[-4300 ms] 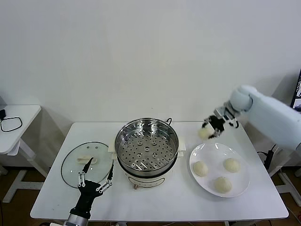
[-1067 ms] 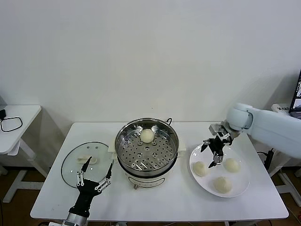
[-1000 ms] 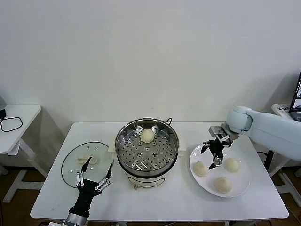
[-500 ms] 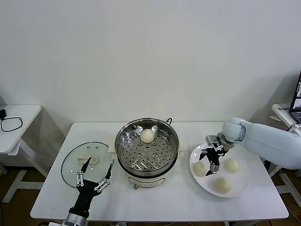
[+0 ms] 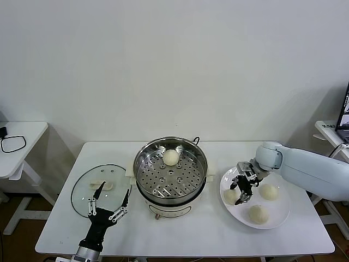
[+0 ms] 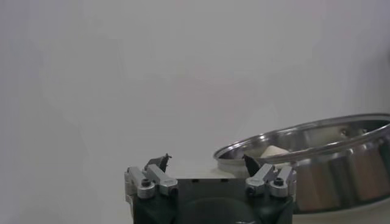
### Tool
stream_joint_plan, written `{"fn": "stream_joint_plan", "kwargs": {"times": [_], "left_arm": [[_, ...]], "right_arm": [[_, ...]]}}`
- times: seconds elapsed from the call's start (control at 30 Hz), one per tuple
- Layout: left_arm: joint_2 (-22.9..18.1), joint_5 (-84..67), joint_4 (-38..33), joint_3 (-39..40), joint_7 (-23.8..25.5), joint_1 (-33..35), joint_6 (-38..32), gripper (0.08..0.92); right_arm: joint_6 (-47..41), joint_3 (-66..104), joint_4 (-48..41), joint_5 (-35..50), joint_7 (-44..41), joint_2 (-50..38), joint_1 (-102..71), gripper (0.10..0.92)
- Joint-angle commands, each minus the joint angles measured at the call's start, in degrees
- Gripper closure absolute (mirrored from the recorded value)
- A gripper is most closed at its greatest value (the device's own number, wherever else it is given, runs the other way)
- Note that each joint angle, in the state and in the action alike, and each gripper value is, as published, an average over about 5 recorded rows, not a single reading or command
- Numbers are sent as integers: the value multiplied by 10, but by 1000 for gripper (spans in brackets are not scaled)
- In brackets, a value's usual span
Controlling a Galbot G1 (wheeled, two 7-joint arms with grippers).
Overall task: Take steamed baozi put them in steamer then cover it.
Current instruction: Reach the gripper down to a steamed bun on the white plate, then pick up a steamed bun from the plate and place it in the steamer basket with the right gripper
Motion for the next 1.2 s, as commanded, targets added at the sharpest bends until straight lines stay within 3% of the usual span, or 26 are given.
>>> {"fn": "stream_joint_plan", "kwargs": {"times": [0.03, 0.3, 0.57, 0.87, 1.2], "left_arm": [[0, -1, -4, 1, 0, 1, 1, 177], [2, -1, -13, 7, 0, 0, 3, 177], [7, -1, -22, 12, -1, 0, 3, 177], [10, 0, -17, 22, -2, -12, 5, 177], [1, 1, -11, 33, -4, -19, 6, 177]], "right_arm": [[4, -4, 27, -1, -8, -15, 36, 397], [6, -90, 56, 39, -114, -27, 264, 393], [-5, -163, 77, 137, -161, 36, 446, 394], [-75, -164, 107, 245, -97, 190, 462, 406], [-122, -182, 50, 305, -6, 349, 370, 422]]}}
